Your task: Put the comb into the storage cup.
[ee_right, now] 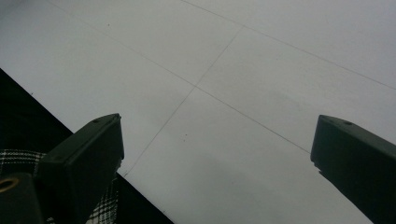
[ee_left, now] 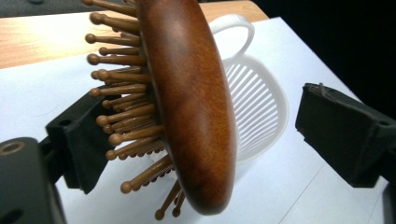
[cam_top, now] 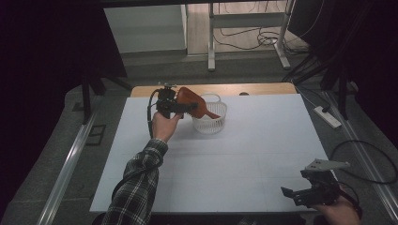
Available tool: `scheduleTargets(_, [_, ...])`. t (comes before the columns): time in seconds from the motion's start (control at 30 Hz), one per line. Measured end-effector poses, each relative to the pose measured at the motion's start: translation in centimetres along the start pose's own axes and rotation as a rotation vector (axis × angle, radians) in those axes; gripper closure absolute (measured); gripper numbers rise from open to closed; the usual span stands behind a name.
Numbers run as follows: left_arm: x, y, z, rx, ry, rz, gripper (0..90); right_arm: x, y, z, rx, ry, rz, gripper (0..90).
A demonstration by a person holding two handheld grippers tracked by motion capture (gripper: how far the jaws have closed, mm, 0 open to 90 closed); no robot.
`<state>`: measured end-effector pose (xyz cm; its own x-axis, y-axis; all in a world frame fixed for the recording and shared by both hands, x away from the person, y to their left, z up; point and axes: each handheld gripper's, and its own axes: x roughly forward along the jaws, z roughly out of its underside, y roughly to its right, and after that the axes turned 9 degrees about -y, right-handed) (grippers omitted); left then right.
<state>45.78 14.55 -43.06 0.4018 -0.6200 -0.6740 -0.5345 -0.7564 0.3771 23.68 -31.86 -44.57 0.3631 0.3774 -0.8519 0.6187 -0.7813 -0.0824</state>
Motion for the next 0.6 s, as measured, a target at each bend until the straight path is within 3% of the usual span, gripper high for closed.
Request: scheduleTargets(0.6, [-1.2,0.0,0.3,0.111,-0.021,-0.062,1.7,0.0,-0.1,0.0,-0.005,0.000,0.005,2.5])
